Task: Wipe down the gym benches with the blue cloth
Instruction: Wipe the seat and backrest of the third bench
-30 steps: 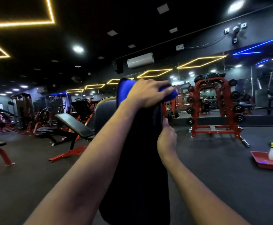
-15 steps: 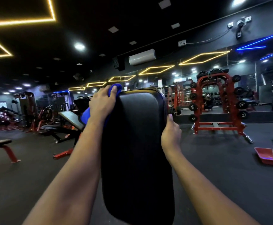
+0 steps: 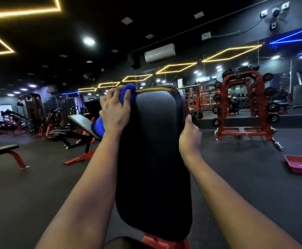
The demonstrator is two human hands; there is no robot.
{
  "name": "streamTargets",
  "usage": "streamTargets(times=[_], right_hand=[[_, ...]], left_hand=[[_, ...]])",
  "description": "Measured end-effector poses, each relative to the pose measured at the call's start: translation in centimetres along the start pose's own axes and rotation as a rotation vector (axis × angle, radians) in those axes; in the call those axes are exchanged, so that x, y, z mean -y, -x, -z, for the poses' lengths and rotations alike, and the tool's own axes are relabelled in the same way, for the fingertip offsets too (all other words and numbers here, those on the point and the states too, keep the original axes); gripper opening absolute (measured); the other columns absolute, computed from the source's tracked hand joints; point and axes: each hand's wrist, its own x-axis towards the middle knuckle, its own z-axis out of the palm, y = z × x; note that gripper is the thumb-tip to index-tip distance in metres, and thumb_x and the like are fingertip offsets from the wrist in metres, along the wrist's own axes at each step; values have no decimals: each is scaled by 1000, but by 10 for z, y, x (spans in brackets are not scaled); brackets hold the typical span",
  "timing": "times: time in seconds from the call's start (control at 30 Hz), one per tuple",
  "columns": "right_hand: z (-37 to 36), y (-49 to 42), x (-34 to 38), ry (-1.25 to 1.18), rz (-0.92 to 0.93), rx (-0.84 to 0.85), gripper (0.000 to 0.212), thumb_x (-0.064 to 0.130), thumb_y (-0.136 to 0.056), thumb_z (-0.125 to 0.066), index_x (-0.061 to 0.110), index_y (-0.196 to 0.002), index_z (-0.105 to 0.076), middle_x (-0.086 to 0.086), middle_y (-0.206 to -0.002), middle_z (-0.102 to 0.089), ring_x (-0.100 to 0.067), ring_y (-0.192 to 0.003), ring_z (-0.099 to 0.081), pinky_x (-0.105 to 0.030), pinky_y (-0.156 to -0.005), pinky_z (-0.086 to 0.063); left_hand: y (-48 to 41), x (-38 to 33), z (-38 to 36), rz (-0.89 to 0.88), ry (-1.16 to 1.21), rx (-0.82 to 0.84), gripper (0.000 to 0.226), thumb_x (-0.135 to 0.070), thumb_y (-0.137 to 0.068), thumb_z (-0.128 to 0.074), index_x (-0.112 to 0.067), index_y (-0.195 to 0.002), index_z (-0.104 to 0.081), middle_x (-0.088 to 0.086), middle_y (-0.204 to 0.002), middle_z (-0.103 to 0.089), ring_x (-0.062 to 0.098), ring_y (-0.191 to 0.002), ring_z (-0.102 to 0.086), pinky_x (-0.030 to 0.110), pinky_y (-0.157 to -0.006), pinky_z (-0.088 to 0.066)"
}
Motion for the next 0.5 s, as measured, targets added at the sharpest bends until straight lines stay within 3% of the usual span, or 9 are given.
streamTargets(times=[0.13,0.2,0.27,0.43,0.5], right_hand=[[-1,2,0,-8,10,-30,59,44,-107,-27,3,-105,-70,-9,-93,-66,-31,-99,-63,-41,-80,-46],[-1,1,1,-11,18,-42,58,42,-108,-26,4,-124,-65,-11,-114,-67,-33,-117,-56,-37,-92,-42],[-1,0,-1,0,28,-36,58,44,-108,-24,8,-134,-60,-14,-132,-61,-30,-127,-51,-33,-98,-38],[-1,2,-4,7,38,-27,59,46,-107,-22,10,-134,-61,-11,-121,-65,-27,-114,-57,-32,-90,-39],[1,1,-4,8,38,-20,59,46,-107,-23,11,-135,-60,-12,-127,-63,-28,-121,-54,-30,-90,-36]], left_hand=[[24,26,3,329,207,42,48,-63,-99,-26,-40,-139,-37,8,-124,-57,38,-119,-52,46,-94,-37],[43,35,4,438,234,72,52,-63,-99,-26,-38,-144,-35,16,-131,-56,41,-123,-49,47,-99,-37],[61,45,3,493,269,96,55,-62,-99,-28,-35,-147,-36,17,-140,-51,41,-130,-45,46,-105,-34],[110,79,-2,587,400,140,55,-56,-100,-35,-27,-146,-45,12,-145,-50,32,-134,-44,37,-108,-33],[124,86,3,588,383,195,55,-54,-101,-34,-23,-145,-47,12,-143,-51,31,-133,-46,37,-107,-35]])
